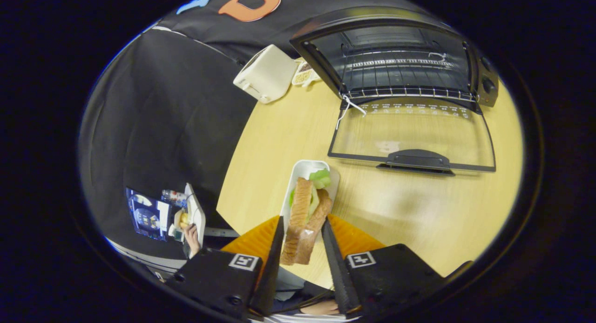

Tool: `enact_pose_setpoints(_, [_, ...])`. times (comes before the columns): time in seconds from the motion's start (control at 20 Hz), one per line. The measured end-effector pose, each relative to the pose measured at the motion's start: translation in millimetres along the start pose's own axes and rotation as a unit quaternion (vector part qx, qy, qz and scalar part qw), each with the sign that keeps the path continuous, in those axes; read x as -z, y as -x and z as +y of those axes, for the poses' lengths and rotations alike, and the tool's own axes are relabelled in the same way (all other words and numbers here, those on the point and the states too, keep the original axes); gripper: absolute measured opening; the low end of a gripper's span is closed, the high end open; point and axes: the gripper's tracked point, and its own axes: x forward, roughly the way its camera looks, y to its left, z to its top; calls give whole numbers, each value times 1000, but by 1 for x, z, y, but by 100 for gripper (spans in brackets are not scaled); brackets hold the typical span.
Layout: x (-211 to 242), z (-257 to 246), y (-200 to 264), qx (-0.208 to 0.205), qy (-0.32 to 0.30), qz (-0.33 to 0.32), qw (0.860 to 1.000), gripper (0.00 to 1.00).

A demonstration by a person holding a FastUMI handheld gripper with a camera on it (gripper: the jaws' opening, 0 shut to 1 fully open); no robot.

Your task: Open the toaster oven, put the food inside, and close the toaster oven door.

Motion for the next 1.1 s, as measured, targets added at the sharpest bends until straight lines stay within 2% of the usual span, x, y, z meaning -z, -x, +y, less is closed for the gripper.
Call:
enact_pose_setpoints(0.05, [-2, 1, 1, 0, -3, -1, 1000, 45])
enact_pose_setpoints(0.15, [0, 1, 5, 2, -3, -2, 1000, 38])
enact_pose_setpoints(0.3, [-2, 2, 9, -6, -5, -9, 1000, 36])
enact_pose_setpoints(0.5, [-15, 8, 25, -51, -42, -32, 997, 35])
enact_pose_setpoints(0.75, [-51, -5, 54, -97, -99, -102, 985, 34])
enact_pose_setpoints(0.9, [-72, -20, 69, -135, -156, -148, 967, 34])
enact_pose_setpoints(1.1, [-108, -57, 84, -183, -236, -215, 930, 34])
